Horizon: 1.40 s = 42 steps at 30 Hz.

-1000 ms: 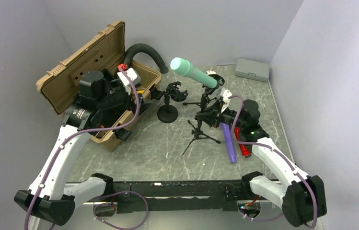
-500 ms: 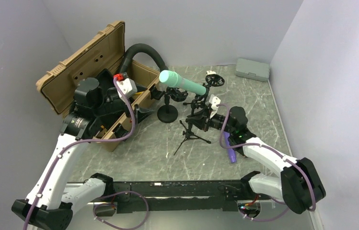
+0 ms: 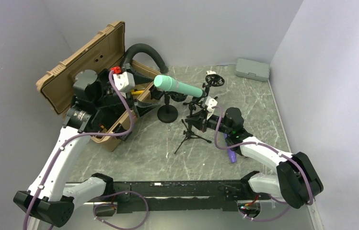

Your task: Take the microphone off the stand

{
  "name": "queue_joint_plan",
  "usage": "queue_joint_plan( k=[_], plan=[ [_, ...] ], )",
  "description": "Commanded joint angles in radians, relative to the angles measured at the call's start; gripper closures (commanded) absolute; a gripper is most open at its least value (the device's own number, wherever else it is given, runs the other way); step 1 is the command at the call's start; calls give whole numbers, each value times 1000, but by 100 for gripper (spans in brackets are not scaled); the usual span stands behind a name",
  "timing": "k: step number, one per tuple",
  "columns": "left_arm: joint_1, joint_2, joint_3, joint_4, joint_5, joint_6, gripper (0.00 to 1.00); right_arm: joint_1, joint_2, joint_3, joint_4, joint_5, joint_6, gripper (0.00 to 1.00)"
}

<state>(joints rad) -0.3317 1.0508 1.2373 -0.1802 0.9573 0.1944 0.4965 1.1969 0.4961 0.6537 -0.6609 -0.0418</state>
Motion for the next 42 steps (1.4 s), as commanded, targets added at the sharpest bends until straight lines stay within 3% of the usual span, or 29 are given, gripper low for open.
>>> queue_joint_plan(
  k=[1, 8, 14, 26, 33, 42],
  plan=[
    [-12, -13, 35, 80, 64, -42, 1, 1, 10, 24, 102, 2, -14, 100],
    [-55, 54, -80, 495, 84, -237, 1, -14, 24, 43, 82, -35, 5, 100],
    [-74, 136, -233, 1011, 73, -445, 1, -31, 25, 55, 67, -54, 8, 100],
    [-154, 307, -153, 1233, 58, -608, 3, -48, 37, 53, 47, -66, 7, 100],
    [-185, 362, -100, 1279, 66, -658, 4, -48, 50, 44, 21, -62, -13, 100],
    [-202, 406, -65, 1291, 78, -687, 22, -52, 56, 48, 8, -59, -23, 100]
  ],
)
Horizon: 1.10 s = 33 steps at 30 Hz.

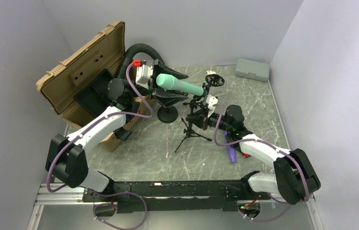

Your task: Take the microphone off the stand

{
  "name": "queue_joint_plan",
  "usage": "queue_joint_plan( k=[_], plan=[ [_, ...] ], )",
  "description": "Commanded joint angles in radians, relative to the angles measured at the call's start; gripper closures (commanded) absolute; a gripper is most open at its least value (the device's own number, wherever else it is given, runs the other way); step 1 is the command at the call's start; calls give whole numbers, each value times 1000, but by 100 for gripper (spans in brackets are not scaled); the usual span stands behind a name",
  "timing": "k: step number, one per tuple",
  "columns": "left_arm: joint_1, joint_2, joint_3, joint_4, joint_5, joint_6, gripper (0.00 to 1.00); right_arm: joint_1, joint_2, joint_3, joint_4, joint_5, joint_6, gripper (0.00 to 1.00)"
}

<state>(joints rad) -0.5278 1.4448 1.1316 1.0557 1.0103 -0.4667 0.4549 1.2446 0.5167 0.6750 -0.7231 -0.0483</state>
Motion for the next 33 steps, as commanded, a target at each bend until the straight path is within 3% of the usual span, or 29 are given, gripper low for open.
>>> queue_joint_plan(
  k=[1, 6, 11, 16, 33],
  plan=[
    [-7, 14, 44, 54, 25, -27, 25, -12, 7, 28, -14, 4, -17, 100],
    [-10, 30, 65, 52, 30, -42, 41, -19, 9, 21, -8, 14, -9, 100],
    [-9, 23, 72, 43, 34, -43, 67, -29, 14, 2, 18, 53, 10, 100],
    [-9, -1, 59, 26, 40, -28, 99, -55, 31, -22, 52, 85, 44, 100],
    [17, -68, 29, 4, 30, -17, 100, -115, 92, -49, 119, 76, 154, 100]
  ],
)
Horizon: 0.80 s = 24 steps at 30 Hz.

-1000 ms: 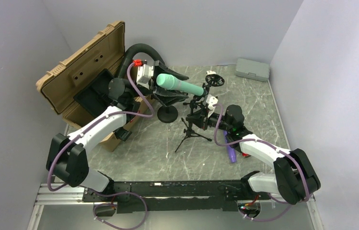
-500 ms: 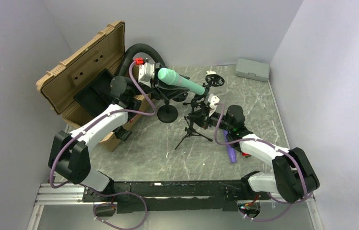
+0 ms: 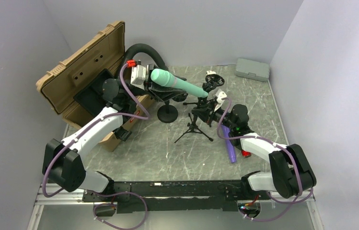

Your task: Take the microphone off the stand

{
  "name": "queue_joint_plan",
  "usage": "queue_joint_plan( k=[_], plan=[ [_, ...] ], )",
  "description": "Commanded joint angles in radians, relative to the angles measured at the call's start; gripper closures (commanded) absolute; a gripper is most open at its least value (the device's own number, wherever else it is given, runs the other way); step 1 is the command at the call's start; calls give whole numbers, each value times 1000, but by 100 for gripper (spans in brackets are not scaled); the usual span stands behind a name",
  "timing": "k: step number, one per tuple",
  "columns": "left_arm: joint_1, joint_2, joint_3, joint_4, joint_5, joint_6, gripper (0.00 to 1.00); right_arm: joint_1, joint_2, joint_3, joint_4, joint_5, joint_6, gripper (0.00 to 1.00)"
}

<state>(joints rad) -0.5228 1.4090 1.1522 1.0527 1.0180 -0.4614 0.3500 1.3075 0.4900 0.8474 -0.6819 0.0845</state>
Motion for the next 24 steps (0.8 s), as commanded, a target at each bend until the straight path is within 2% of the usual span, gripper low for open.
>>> queue_joint_plan(
  k=[1, 7, 9, 12, 17, 22, 24],
  plan=[
    [17, -36, 15, 0, 22, -26, 100, -9, 27, -21, -56, 28, 21, 100],
    [57, -78, 77, -156, 42, 7, 100, 0, 2, 8, -103, 1, 17, 100],
    [72, -102, 99, -252, 44, 49, 100, 10, -11, 18, -134, 10, 6, 92],
    [92, -137, 125, -427, 27, 125, 100, 16, -25, 22, -167, 23, -3, 72],
    [101, -176, 162, -740, -17, 297, 100, 22, -42, 31, -200, 19, -4, 57],
    [115, -195, 170, -814, -41, 334, 100, 26, -70, 34, -246, 22, -24, 49],
    [119, -201, 176, -836, -47, 340, 100, 26, -90, 41, -278, 19, -36, 39]
  ],
)
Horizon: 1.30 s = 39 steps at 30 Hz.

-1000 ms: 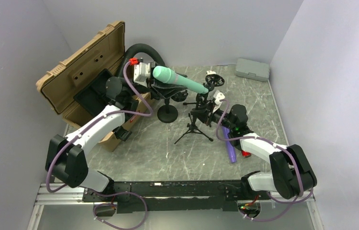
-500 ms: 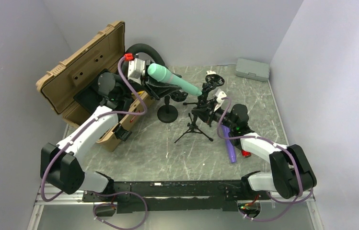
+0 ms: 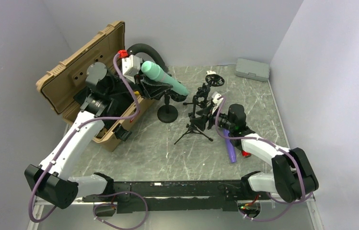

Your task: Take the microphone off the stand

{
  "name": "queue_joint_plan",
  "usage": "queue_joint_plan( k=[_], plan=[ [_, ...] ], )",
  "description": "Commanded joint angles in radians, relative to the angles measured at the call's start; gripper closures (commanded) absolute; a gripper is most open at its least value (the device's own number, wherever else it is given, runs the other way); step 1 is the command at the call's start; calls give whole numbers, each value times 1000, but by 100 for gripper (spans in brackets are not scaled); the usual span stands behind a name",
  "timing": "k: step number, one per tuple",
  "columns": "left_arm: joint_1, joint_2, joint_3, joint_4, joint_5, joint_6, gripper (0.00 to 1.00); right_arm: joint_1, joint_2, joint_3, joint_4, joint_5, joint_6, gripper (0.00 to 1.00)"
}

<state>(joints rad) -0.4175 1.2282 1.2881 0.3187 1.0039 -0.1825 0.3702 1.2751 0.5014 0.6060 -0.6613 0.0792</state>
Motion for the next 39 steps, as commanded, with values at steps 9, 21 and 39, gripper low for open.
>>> queue_joint_plan(
  k=[9, 21, 39],
  plan=[
    [28, -40, 86, -252, -65, 121, 100, -9, -171, 120, -352, 36, -193, 1],
    [27, -91, 133, -481, -102, 243, 100, -32, -359, 260, -781, 147, -413, 0],
    [17, -111, 38, -426, 39, 107, 100, -28, -313, 810, -1287, -218, -498, 3]
  ],
)
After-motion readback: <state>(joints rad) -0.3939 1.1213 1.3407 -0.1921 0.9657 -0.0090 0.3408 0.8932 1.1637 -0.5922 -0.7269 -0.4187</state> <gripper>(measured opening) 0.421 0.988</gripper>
